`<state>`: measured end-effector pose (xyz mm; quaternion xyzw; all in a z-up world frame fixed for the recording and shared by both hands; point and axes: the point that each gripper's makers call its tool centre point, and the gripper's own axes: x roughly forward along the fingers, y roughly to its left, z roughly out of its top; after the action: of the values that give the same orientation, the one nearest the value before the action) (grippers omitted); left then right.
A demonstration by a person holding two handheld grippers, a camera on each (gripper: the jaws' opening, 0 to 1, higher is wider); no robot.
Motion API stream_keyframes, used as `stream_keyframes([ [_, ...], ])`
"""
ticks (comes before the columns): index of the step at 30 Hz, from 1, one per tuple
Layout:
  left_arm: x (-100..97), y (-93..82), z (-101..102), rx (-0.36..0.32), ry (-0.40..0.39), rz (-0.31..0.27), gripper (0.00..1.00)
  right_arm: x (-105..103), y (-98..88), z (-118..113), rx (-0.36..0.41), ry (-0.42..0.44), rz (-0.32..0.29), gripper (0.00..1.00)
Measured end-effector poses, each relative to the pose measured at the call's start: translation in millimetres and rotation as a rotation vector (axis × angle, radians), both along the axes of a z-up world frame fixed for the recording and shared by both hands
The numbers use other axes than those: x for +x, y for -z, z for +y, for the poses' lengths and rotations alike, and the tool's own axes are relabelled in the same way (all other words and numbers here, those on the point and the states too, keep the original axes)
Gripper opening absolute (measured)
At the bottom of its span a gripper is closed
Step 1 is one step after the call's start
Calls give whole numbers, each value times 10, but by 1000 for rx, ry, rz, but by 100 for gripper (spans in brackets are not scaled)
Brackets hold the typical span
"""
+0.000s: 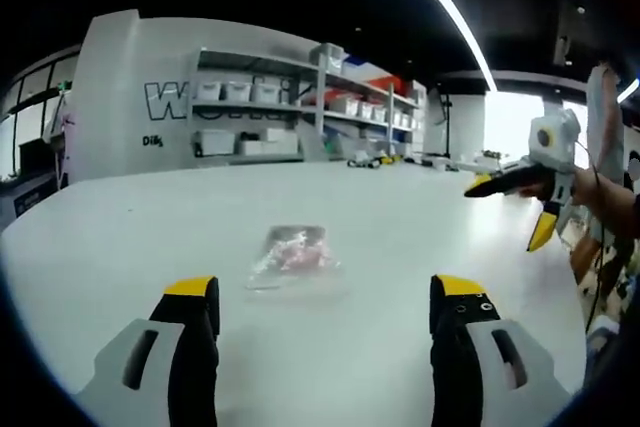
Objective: Open the resealable bag by pulling the two sides of the seal apart until the entire bag opening is separated and visibly accessible.
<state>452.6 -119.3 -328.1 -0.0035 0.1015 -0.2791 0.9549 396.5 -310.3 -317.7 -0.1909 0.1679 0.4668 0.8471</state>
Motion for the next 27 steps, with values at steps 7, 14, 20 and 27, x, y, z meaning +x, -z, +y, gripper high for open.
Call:
stream_keyframes([
  [7,44,15,-13,0,3,4,85,10,-27,-8,9,5,-3,83],
  [14,77,41,-15,-3,2,11,85,15,-16,9,9,3,0,83],
  [20,116,31,-31,-3,7,9,85,14,-22,37,13,-1,1,83],
  [27,170,91,-15,-3,1,17,84,9,6,47,11,-2,6,83],
])
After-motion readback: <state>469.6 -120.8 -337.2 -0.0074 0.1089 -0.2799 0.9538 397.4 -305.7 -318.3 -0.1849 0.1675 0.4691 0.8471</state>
